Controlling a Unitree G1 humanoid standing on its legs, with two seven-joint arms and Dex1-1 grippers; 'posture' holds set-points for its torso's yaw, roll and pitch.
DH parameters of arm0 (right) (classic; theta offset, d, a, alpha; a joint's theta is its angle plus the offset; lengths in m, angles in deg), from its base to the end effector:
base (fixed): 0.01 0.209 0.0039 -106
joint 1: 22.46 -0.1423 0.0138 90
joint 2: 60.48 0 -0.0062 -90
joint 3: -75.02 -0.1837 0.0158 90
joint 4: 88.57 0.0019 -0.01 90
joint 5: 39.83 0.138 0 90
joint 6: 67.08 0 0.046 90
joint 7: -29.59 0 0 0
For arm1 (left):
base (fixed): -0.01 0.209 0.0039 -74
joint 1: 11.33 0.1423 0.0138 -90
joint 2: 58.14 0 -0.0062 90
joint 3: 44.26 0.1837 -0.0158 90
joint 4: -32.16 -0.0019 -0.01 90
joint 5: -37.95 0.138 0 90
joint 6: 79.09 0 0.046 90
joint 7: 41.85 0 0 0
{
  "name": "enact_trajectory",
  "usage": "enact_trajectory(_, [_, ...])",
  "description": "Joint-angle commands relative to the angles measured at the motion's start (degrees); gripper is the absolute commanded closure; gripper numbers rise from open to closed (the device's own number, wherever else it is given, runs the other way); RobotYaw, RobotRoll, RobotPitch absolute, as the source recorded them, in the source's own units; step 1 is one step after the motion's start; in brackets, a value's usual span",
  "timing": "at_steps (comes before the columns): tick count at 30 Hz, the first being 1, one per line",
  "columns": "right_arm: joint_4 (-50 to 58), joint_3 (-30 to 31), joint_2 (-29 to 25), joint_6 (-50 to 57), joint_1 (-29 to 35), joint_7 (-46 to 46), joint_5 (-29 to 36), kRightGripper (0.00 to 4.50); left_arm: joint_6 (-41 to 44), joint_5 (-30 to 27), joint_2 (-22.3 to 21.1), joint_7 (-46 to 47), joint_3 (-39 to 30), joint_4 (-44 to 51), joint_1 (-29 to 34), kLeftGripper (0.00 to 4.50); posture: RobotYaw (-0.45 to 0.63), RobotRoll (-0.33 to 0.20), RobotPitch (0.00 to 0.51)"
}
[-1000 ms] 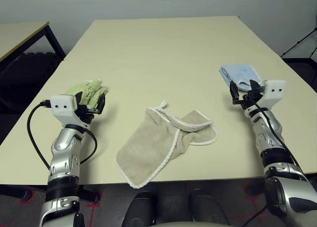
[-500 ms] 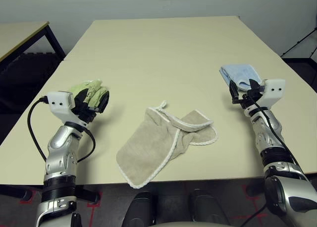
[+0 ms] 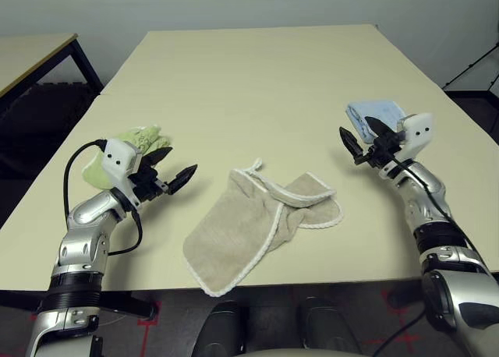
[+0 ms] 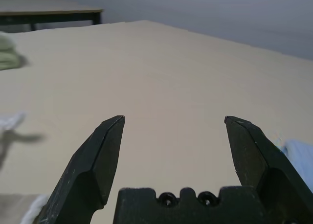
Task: Fold the towel and set it aside.
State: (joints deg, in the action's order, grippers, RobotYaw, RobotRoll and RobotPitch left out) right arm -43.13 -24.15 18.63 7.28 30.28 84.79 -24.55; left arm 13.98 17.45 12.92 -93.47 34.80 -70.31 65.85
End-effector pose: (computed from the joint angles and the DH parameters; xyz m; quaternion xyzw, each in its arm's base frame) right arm 0.3077 -0.2702 0.1192 -0.0914 -0.0812 0.3428 0.9314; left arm 0.2376 0.2982 0.1127 0.1013 0.0143 -0.3239 0.9405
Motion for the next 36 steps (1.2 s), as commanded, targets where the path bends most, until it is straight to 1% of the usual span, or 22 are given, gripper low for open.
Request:
enact_trajectory(1, [-0.8, 2.2, -2.7, -0.5, -1.3, 11.3, 0.7, 0.06, -0.7, 0.0, -0.3, -2.6, 1.3, -0.2, 0.0, 0.06, 0.02, 0.0, 0.041])
enact_trajectory(4, [-1.4, 3.6, -5.1, -1.0, -2.1, 20.3, 1.1, 0.06, -1.0, -0.1, 0.0, -3.6, 1.4, 0.0, 0.0, 0.06, 0.02, 0.0, 0.041])
enact_trajectory(6, [-3.2, 5.2, -6.7, -4.3, -2.9, 24.3, -0.8, 0.06, -1.4, 0.1, 0.0, -4.3, 1.7, 0.2, 0.1, 0.06, 0.02, 0.0, 0.04])
enact_trajectory(9, [-6.9, 7.4, -8.1, -11.4, -4.4, 27.6, -4.0, 0.06, -1.7, 0.3, 0.3, -4.5, 1.9, 0.1, 0.0, 0.06, 0.02, 0.0, 0.04])
enact_trajectory(11, [-9.1, 7.9, -8.2, -14.9, -5.5, 29.0, -4.8, 0.06, -1.8, 0.3, 0.6, -4.4, 1.9, 0.1, -0.1, 0.06, 0.03, 0.0, 0.039])
enact_trajectory(13, [-10.9, 8.3, -8.2, -17.9, -6.4, 30.8, -5.3, 0.06, -1.7, 0.3, 0.8, -4.2, 2.0, 0.2, -0.2, 0.06, 0.03, 0.0, 0.039])
enact_trajectory(15, [-11.8, 9.1, -8.4, -19.8, -6.8, 34.7, -5.1, 0.06, -1.7, 0.3, 0.9, -4.2, 2.1, 0.2, -0.3, 0.06, 0.03, 0.0, 0.038])
enact_trajectory(17, [-11.2, 11.3, -9.1, -20.2, -6.5, 37.0, -3.8, 0.06, -1.7, 0.4, 0.9, -4.2, 2.2, 0.2, -0.2, 0.06, 0.03, 0.0, 0.037])
enact_trajectory(20, [-9.7, 15.9, -10.9, -20.8, -5.9, 37.3, -1.7, 0.06, -1.7, 0.5, 0.9, -4.2, 2.3, 0.1, -0.3, 0.06, 0.03, 0.0, 0.037])
enact_trajectory(23, [-10.3, 18.5, -12.2, -22.4, -6.5, 37.3, -0.9, 0.06, -1.8, 0.5, 1.0, -4.2, 2.4, 0.0, -0.4, 0.06, 0.03, 0.0, 0.036])
enact_trajectory(27, [-10.3, 21.6, -12.7, -25.9, -7.6, 37.3, 0.5, 0.06, -1.8, 0.6, 1.1, -4.2, 2.5, -0.2, -0.8, 0.06, 0.02, 0.0, 0.033])
enact_trajectory(31, [-8.2, 26.5, -13.4, -27.9, -7.6, 37.3, 3.1, 0.06, -2.0, 0.8, 1.2, -4.0, 2.6, -0.4, -0.9, 0.06, 0.03, 0.0, 0.032])
enact_trajectory(36, [-7.9, 29.6, -12.7, -28.7, -8.3, 37.3, 4.6, 0.06, -2.1, 1.1, 1.0, -3.9, 2.8, -0.7, -1.0, 0.06, 0.03, 0.0, 0.032])
